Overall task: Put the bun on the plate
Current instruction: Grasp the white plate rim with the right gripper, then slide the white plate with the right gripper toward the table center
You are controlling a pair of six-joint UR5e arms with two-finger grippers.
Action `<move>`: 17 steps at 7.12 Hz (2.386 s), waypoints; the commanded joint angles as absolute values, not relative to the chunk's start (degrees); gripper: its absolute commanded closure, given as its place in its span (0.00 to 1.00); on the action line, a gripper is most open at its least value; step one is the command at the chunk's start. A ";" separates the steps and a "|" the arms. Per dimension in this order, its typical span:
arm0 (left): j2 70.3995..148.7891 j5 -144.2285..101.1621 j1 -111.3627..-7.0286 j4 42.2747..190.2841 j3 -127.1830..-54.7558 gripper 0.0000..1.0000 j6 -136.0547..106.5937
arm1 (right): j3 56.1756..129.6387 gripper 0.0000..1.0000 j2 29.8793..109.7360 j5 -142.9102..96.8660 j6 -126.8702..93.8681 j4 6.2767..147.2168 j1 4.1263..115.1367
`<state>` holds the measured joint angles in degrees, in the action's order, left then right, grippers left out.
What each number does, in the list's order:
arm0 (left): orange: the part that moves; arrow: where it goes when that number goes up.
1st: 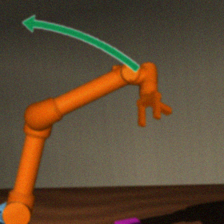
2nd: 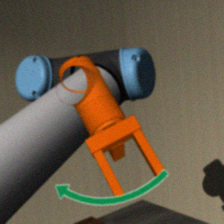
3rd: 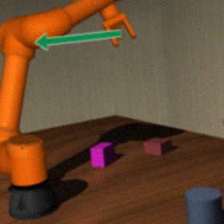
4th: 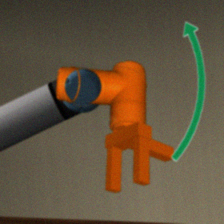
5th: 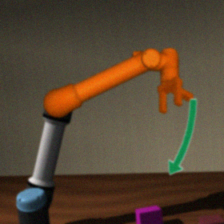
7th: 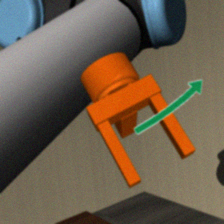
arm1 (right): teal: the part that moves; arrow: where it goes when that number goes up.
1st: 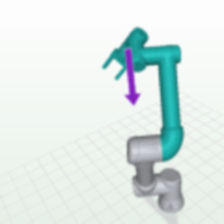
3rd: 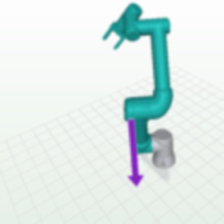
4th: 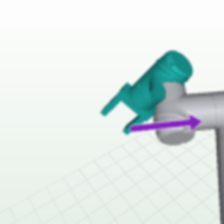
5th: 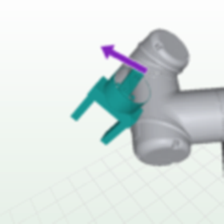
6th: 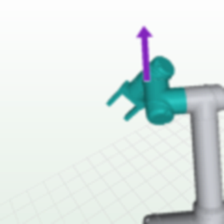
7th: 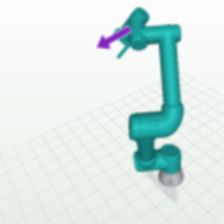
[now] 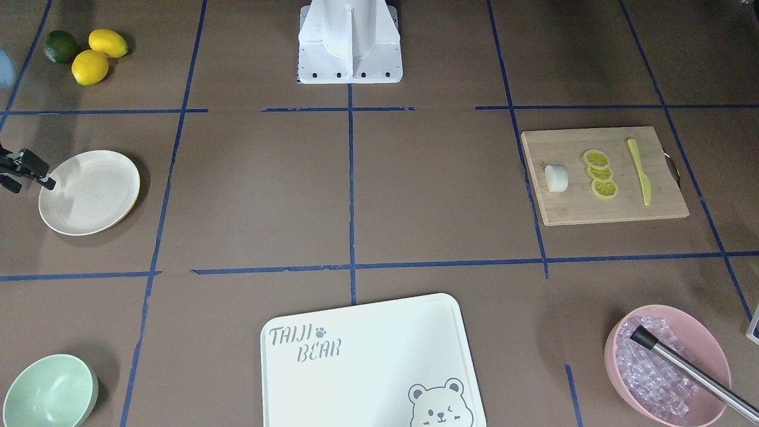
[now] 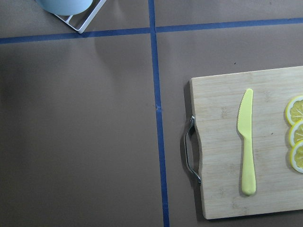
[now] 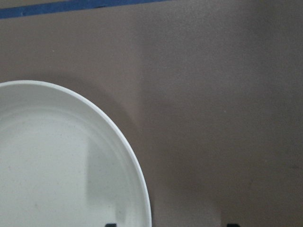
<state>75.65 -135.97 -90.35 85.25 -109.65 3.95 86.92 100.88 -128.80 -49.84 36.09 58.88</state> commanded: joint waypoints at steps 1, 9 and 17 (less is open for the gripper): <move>75.50 -135.97 -90.35 85.25 -109.77 0.00 3.96 | 86.39 0.62 99.84 -129.54 -50.36 36.12 58.89; 75.67 -135.88 -90.35 85.17 -110.30 0.00 4.04 | 93.95 1.00 89.63 -135.34 -58.92 40.67 59.06; 76.03 -136.32 -90.26 85.34 -110.48 0.00 4.04 | 93.34 0.98 57.04 -107.59 -85.07 66.44 30.26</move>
<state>76.02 -136.31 -90.27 85.34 -110.46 4.04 93.45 59.13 -111.33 -83.31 63.70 34.00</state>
